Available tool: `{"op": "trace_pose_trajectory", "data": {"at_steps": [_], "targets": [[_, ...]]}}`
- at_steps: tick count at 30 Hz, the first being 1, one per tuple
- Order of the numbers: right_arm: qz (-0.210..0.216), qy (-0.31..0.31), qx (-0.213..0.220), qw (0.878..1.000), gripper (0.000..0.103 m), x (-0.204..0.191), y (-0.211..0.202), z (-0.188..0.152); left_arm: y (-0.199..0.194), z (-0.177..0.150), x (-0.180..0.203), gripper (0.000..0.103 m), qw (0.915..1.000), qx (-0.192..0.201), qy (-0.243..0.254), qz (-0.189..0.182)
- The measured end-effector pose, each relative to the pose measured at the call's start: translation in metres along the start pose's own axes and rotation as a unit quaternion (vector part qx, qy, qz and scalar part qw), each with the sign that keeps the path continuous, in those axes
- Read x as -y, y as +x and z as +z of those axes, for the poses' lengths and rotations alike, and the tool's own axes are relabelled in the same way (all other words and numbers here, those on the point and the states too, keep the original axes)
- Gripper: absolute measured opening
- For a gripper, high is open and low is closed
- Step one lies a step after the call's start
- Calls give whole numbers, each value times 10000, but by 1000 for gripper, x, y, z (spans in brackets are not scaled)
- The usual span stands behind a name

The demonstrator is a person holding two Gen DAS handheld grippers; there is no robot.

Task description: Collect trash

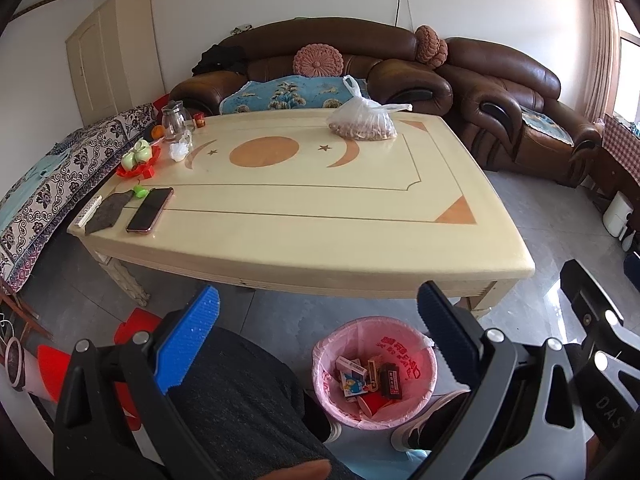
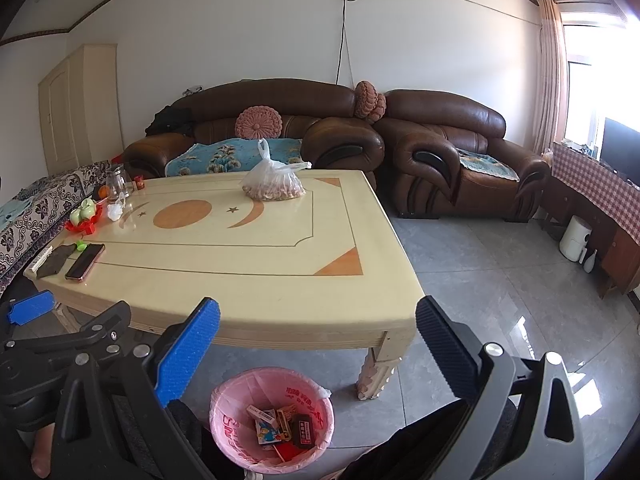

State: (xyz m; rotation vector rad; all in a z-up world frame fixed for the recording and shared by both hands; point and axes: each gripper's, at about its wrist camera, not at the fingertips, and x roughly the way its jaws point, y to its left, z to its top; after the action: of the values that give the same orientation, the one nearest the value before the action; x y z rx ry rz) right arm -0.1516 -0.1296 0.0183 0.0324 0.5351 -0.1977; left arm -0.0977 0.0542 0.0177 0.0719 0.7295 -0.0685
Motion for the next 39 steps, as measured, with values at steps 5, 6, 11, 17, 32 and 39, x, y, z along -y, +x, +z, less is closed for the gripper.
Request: {"op": "trace_pose_trajectory", "data": {"at_steps": [5,6,11,17,32,39], "targets": [[-2,2,1,10000,96,0,0,0,0,0,1,97,10000,-4,19,-6],[-3,0,1,10000,96,0,0,0,0,0,0,97,10000,-2,17,-2],[-5,4,0,10000,96,0,0,0,-1,0,0,97,10000,14,30,4],[-6,16,3,10000,96,1,0,1,-2,1,1,97,10000,7,53,13],[3,28,-2,10000,96,2,0,2,-3,2,2,97,10000,6,51,-4],[2,50,6,10000,96,3,0,4,-2,1,-5,97,9999,45,-93,-128]]}}
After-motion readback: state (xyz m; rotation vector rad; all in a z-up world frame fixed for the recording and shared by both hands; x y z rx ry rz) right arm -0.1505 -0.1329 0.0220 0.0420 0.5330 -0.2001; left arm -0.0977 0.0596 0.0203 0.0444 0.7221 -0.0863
